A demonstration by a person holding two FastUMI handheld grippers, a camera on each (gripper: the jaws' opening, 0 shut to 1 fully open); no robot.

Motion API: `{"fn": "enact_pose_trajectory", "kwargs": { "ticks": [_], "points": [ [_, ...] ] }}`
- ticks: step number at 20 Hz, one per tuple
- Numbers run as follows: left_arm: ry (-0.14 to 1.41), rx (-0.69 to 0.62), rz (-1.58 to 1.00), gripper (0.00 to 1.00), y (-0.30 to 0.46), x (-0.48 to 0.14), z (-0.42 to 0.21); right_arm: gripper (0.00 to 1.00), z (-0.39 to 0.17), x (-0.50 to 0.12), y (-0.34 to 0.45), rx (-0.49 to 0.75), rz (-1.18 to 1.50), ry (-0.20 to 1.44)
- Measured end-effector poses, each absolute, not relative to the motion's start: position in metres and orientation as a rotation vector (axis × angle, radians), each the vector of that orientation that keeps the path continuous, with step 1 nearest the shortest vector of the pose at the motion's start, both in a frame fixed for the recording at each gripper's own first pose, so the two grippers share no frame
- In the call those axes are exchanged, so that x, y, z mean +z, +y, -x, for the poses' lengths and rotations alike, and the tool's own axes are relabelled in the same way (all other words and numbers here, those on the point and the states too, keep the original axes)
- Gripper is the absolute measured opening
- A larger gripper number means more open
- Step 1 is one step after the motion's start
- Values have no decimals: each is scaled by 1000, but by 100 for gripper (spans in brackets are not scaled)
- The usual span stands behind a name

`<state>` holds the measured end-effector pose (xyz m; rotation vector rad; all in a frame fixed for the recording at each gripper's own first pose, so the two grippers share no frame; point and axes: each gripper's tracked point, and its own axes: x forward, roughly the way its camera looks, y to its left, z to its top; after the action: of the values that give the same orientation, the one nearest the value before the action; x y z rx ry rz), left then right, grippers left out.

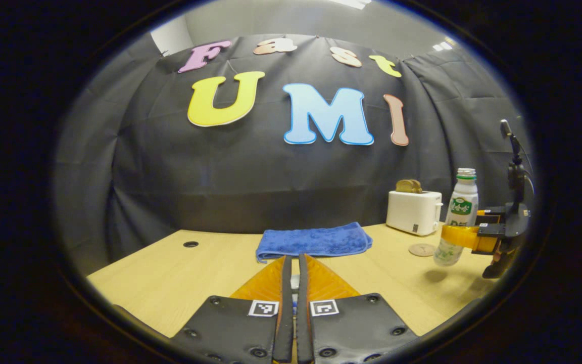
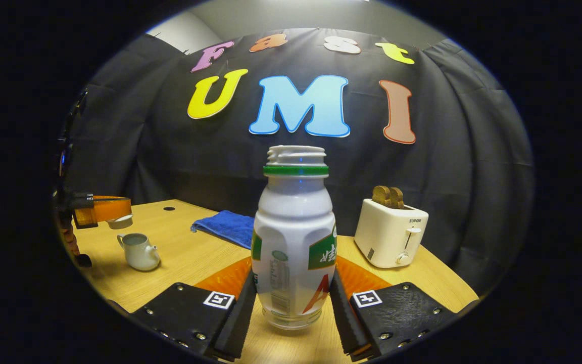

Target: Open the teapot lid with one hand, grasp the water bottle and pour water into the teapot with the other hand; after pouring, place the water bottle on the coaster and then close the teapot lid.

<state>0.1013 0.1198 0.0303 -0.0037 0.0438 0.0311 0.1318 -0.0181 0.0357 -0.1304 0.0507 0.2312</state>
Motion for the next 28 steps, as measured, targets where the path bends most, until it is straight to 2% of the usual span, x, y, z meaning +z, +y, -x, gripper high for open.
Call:
{"fn": "enact_pose_trajectory", "kwargs": {
  "ticks": [6, 7, 10, 11, 12, 15, 16, 17, 18, 19, 20, 24, 25, 28],
  "points": [
    [101, 46, 13, 13, 131, 3, -120, 70, -137, 31, -28, 217, 82, 71],
    [101, 54, 15, 9, 133, 2, -121, 70, -137, 30, -29, 215, 79, 74],
    [111, 49, 40, 14, 133, -6, -125, 70, -140, 27, -28, 216, 82, 84],
    [121, 46, 42, 9, 131, -11, -127, 70, -140, 27, -29, 213, 82, 83],
    [129, 40, 41, 13, 129, -14, -128, 70, -141, 27, -30, 207, 84, 82],
    [133, 39, 26, 13, 129, -16, -130, 70, -142, 26, -33, 195, 90, 83],
    [137, 38, 23, 9, 128, -18, -131, 70, -143, 26, -33, 196, 90, 84],
    [136, 38, 23, 13, 129, -17, -130, 70, -144, 25, -34, 193, 92, 85],
    [139, 40, 25, 9, 129, -18, -129, 70, -143, 25, -34, 193, 94, 86],
    [144, 41, 25, 9, 129, -22, -126, 70, -143, 25, -35, 191, 92, 85],
    [143, 45, 19, 13, 131, -24, -126, 70, -144, 25, -35, 189, 92, 84],
    [147, 44, 41, 13, 132, -32, -127, 70, -145, 24, -35, 191, 96, 86],
    [147, 43, 46, 9, 131, -32, -126, 70, -146, 24, -37, 183, 97, 86],
    [135, 42, 61, 20, 132, -26, -125, 70, -149, 26, -41, 165, 88, 80]
  ]
}}
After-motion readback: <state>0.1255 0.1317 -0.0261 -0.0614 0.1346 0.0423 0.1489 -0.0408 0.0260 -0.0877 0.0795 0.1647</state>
